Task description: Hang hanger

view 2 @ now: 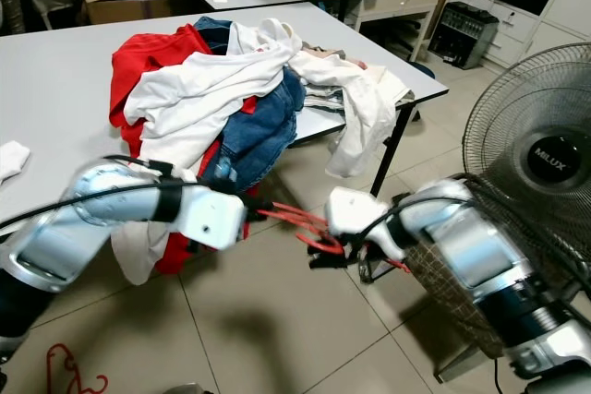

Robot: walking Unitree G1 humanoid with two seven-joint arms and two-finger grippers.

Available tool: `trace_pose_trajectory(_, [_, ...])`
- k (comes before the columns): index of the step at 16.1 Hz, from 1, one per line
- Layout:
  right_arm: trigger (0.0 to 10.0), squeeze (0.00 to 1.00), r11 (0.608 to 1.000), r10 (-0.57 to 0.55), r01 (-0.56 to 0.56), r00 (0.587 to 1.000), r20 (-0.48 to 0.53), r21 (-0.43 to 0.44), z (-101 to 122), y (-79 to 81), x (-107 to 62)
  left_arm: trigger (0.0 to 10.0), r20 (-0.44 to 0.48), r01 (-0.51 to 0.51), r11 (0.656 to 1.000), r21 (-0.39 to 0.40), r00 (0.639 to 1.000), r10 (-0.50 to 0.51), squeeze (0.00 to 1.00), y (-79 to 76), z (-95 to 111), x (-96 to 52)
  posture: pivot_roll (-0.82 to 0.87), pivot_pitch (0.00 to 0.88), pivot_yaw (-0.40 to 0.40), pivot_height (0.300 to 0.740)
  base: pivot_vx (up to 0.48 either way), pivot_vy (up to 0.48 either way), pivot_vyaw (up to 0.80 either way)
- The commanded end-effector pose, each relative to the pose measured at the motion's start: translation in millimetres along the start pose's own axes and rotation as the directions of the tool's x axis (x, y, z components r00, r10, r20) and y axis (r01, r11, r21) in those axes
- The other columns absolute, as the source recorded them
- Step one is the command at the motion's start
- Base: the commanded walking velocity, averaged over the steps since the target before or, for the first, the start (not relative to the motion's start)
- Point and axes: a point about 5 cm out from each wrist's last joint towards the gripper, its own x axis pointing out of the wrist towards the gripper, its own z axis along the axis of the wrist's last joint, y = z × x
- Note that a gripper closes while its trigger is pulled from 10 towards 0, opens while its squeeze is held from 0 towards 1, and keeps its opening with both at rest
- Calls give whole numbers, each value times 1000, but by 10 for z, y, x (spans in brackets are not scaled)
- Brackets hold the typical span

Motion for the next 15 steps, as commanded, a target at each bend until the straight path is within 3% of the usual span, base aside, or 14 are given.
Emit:
trace_pose_trajectory(1, [10000,1000,999,-8,13,995,102,-46,216,-17,-187,0,-4,60,998,-26,998,-61,0,-53,-37,26,23,0,-79,740,0,0,0])
trace_pose_trajectory(5, [10000,1000,997,-53,59,993,106,-48,201,6,-458,0,-19,109,980,-169,993,-113,0,-93,-184,-70,14,0,-77,740,0,0,0])
trace_pose_trajectory(7, [10000,1000,990,-128,136,978,166,-41,287,-2,-611,0,0,119,976,-185,993,-121,0,-82,-180,-112,7,0,-73,740,0,0,0])
trace_pose_trajectory(9, [10000,1000,985,-140,153,979,151,-77,328,-1,-617,0,21,110,983,-147,994,-108,0,-44,-118,-107,6,0,-72,740,0,0,0])
trace_pose_trajectory(11, [10000,1000,988,-130,135,989,66,-78,269,11,-553,0,43,99,994,-46,994,-97,0,24,-7,-61,2,0,-76,740,0,0,0])
trace_pose_trajectory(12, [10000,1000,996,-90,90,996,-1,-23,145,40,-493,0,82,82,996,36,993,-85,0,86,120,-13,4,0,-84,740,0,0,0])
trace_pose_trajectory(13, [10000,1000,994,-86,85,996,6,70,66,26,-439,0,78,88,992,87,992,-95,0,103,168,17,6,0,-87,740,0,0,0])
trace_pose_trajectory(15, [10000,1000,989,-109,106,994,26,105,35,-14,-390,0,60,122,986,111,990,-130,0,71,161,37,9,0,-92,740,0,0,0])
